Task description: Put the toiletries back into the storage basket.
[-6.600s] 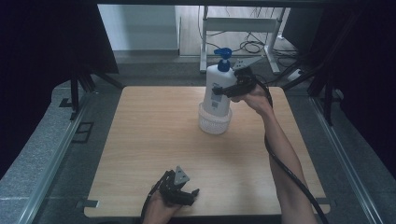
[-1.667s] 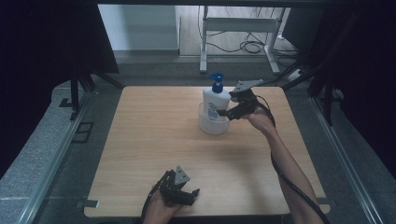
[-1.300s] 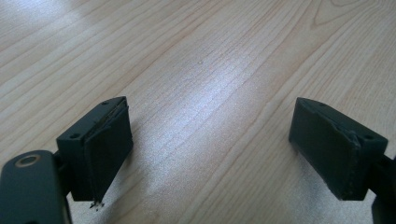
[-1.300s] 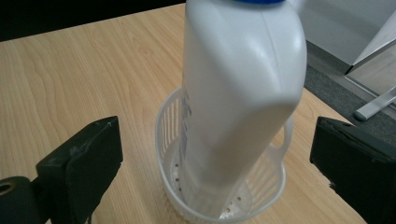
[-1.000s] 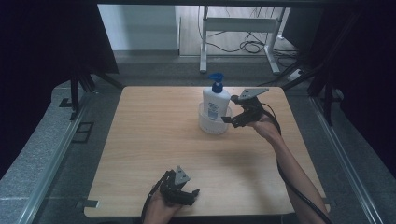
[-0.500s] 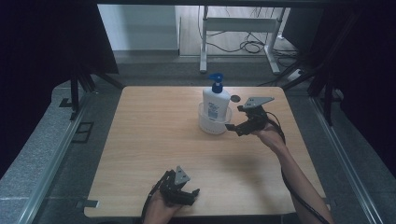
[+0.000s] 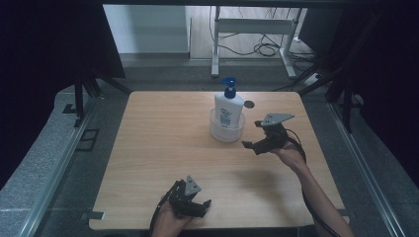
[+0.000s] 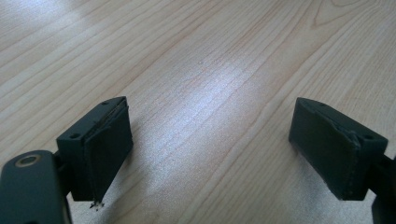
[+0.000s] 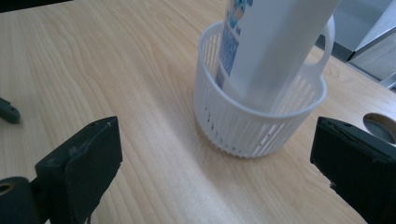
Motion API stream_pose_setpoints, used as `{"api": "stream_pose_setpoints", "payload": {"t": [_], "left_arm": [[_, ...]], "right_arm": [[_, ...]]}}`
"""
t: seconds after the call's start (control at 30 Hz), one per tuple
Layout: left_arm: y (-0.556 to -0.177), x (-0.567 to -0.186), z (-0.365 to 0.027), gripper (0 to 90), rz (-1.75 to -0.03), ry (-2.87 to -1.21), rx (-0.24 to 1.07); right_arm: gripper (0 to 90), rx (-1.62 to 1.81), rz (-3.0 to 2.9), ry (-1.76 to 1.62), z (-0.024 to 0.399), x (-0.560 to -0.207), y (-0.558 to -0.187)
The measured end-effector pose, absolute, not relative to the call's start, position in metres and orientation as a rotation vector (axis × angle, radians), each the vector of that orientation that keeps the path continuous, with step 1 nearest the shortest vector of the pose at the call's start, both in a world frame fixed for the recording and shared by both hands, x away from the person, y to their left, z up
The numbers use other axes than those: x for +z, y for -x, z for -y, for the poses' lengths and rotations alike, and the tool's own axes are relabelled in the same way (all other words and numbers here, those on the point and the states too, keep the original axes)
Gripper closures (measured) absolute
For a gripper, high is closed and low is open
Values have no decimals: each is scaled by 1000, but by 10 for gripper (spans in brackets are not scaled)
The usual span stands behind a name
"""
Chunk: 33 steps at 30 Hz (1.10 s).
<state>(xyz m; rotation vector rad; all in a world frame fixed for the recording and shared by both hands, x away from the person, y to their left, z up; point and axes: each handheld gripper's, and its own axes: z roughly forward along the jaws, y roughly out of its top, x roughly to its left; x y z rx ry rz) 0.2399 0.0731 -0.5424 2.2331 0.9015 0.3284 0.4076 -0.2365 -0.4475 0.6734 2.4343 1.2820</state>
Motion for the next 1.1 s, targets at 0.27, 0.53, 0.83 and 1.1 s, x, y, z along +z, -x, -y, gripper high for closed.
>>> {"api": "stream_pose_setpoints", "payload": {"t": [0.27,0.53,0.83,1.1], "left_arm": [[-240,-542,-73,127,-907,-2231,327],[-240,-542,-73,127,-907,-2231,328],[-240,-542,-73,127,-907,-2231,329],[-239,-543,-72,127,-914,-2225,328]], "right_arm": [[20,1277,-2422,-694,247,-455,-394],[21,1280,-2404,-716,257,-459,-380],[22,1270,-2399,-763,266,-471,-366],[22,1256,-2402,-795,274,-487,-351]]}}
